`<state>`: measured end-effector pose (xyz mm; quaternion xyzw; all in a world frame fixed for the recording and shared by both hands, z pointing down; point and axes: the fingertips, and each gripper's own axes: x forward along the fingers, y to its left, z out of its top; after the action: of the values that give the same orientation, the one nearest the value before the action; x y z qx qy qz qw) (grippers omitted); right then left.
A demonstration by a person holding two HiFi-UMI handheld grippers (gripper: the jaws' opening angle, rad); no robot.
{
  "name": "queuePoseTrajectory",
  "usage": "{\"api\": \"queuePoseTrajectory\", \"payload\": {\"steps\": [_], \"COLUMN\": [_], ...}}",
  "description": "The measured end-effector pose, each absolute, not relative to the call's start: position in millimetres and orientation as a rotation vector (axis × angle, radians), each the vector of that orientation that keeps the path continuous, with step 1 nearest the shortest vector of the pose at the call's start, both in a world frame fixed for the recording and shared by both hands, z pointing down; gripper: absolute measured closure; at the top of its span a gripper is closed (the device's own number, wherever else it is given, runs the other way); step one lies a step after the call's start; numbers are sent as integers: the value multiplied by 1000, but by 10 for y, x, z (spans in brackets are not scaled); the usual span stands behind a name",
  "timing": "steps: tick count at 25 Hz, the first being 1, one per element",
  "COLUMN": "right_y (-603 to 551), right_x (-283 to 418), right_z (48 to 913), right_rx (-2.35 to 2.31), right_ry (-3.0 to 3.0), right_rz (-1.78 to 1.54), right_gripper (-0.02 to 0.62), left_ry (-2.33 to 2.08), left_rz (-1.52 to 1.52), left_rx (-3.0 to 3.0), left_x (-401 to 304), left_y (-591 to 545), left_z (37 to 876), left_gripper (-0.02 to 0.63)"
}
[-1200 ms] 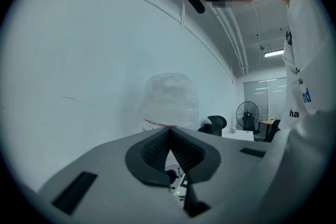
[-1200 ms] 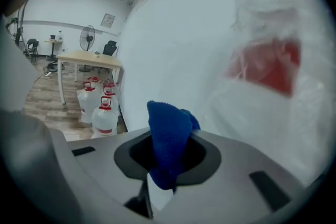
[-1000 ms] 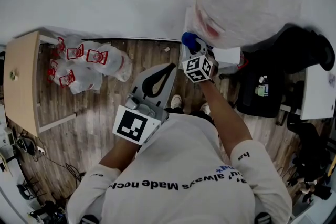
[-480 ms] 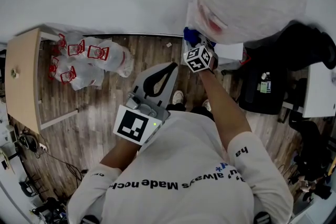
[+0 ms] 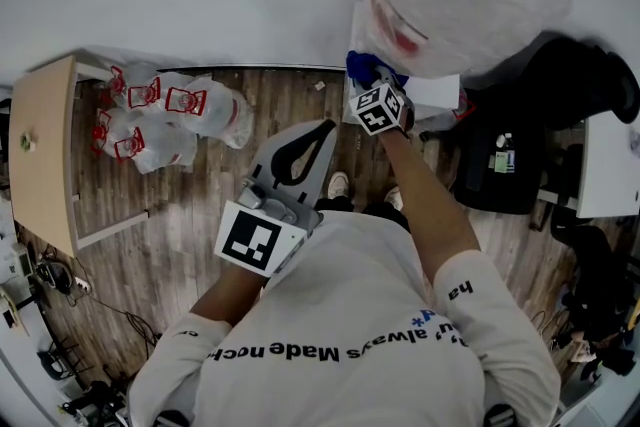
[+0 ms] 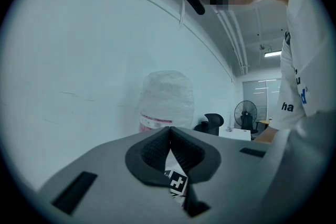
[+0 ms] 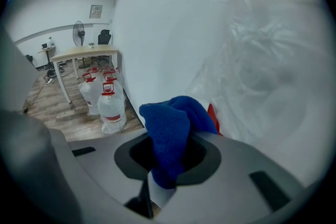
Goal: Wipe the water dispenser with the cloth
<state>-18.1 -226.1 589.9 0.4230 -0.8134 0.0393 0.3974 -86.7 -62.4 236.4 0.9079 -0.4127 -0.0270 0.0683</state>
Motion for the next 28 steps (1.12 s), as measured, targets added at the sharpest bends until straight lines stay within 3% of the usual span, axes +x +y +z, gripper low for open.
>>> {"api": "queuePoseTrajectory", "payload": {"steps": [23,28], "right_y": [-1670,-1776], "right_x": [-237,-127], "right_z": [5976,5664], "right_rx": [1047,1165], "right_ry": [-2089,-2131], "right_rz": [152,153], "right_gripper": [520,518], "left_ry": [-1231,-1232], "left_rz": [-92,-82], "left_rx": [2759,2761], "left_x": [-888,-924], "left_y": [-369,-352], "left_z": [2333,2336], "left_gripper": [587,588]}}
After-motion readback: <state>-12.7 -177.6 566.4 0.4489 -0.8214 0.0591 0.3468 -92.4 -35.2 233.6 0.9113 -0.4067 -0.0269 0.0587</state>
